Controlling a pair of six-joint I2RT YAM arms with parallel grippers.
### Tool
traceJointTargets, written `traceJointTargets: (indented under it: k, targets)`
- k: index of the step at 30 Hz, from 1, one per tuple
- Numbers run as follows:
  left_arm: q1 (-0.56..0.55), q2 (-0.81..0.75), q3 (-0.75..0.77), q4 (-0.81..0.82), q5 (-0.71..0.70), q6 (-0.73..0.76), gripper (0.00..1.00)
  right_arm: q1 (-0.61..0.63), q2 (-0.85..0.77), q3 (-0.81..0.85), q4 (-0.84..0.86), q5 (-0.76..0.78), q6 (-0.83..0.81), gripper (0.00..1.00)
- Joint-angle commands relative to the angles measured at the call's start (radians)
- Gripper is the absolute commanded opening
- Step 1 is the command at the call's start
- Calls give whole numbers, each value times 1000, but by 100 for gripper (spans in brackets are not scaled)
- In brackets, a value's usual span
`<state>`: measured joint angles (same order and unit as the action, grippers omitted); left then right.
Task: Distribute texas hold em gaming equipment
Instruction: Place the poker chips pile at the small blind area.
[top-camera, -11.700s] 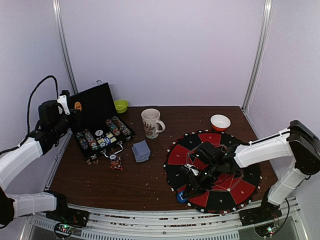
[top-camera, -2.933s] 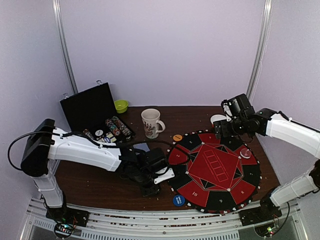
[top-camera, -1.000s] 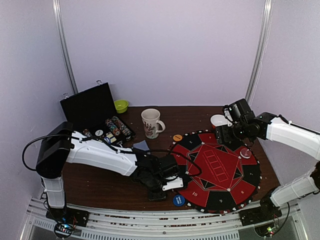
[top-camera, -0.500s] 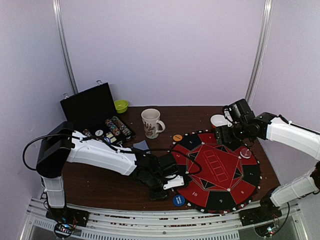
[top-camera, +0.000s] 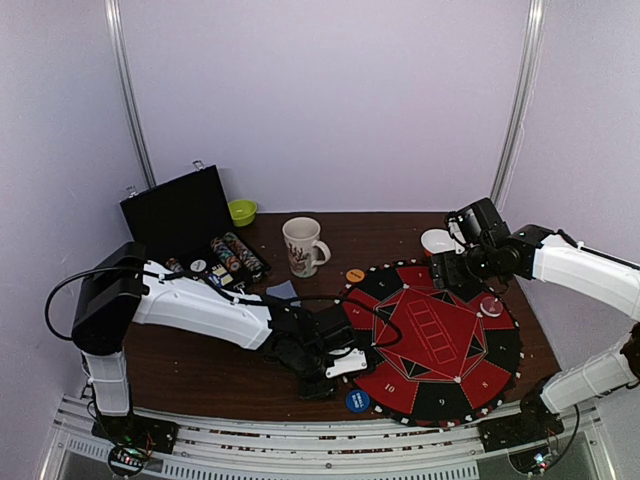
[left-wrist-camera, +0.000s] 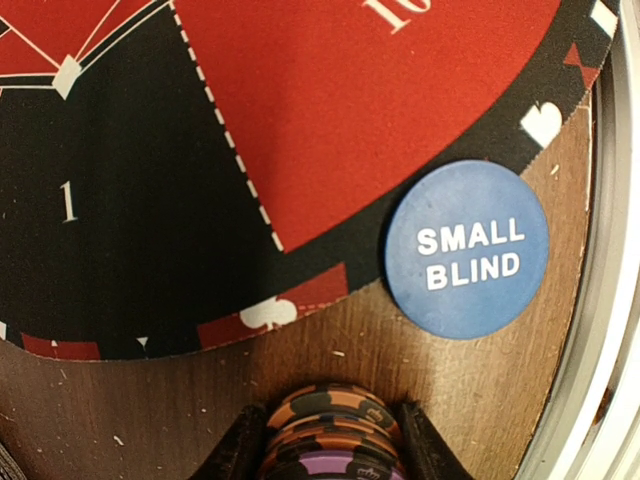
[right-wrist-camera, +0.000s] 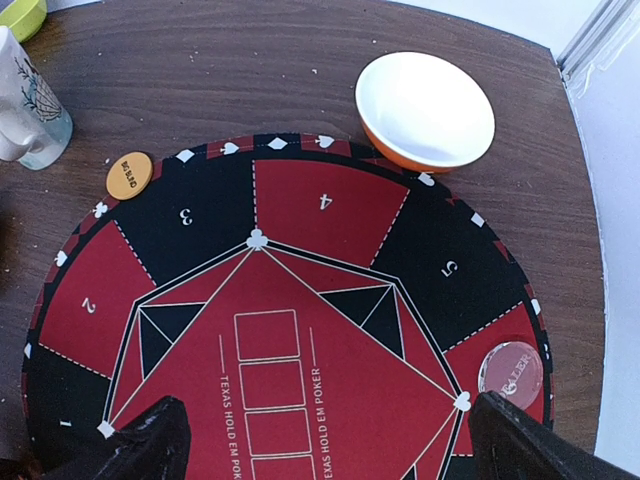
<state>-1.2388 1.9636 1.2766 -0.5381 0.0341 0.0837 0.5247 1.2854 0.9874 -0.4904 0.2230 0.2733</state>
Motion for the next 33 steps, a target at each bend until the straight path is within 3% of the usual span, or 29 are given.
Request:
traceJointTargets:
  k: [1,17,25,33]
  targets:
    - [25,40,-17,23,-43,2,40,-5,-9,0,-23,9,12,100]
    - [25,45,-13,55,-18,-11,56,-5,-14,-1,-31,16,10,100]
    - [25,-27,-14,72,44,0,78,-5,-16,4,-34,4,16,100]
    - [30,-171,-37,103,93,-14,83,-3,-32,62,-62,-61,49,100]
